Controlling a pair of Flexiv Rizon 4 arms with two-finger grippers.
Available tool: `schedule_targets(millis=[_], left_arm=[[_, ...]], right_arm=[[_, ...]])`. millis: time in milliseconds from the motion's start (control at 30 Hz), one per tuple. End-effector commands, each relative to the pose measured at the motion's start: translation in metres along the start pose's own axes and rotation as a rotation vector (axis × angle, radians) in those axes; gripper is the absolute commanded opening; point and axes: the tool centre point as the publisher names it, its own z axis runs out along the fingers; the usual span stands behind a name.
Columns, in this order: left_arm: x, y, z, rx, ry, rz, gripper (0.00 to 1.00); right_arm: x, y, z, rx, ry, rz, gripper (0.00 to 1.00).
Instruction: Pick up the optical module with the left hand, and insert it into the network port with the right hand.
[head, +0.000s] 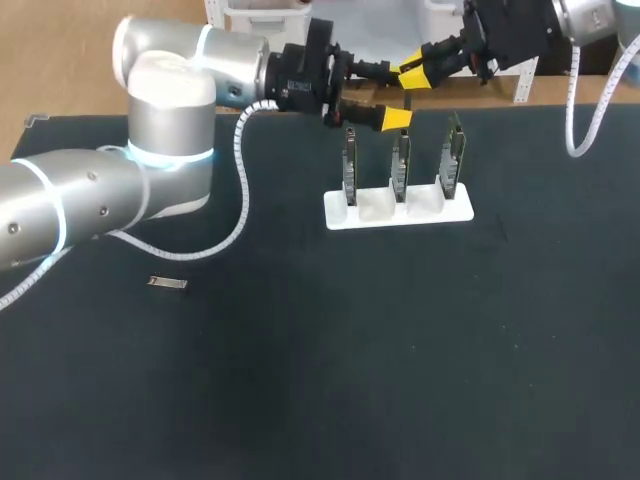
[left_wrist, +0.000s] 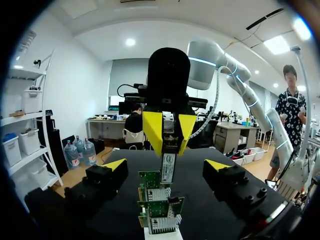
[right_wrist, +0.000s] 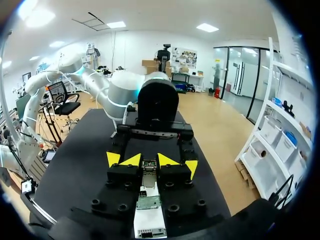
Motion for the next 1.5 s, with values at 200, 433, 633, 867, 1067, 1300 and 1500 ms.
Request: schedule_targets(millis=[200,433,633,867,1067,1300,1500], left_arm=[[-0.012,-0.009,-0.012,-0.026,0.116,-0.026,1.0],[-0.015,-0.02,-0.028,-0.051,0.194,-0.04,1.0],[-0.013,-0.027,-0.035,-0.058,0.224,-0.064,1.0],[-0.009,-0.031,-0.035,-0.06,0.275,-0.088,1.0],[-0.009,-0.03,-0.037,-0.081,0.325,-0.099,1.0],[-0.007,-0.029,-0.039,-0.103,0.405,-0.129,1.0],[-0.004,-0.027,-0.04,-0.12,0.467,-0.158,1.0]], right_arm=[[0.002,-0.002,0.001,0.002,-0.003,0.006,0.0],[0.002,-0.004,0.001,0.002,-0.003,0.006,0.0],[0.002,-0.005,0.002,0.002,-0.001,0.006,0.0],[0.002,-0.006,0.002,0.002,-0.001,0.005,0.0],[0.001,-0.006,0.002,0.0,0.0,0.005,0.0],[0.002,-0.005,0.002,-0.001,-0.002,0.008,0.0],[0.003,-0.004,0.002,-0.003,-0.001,0.009,0.0]])
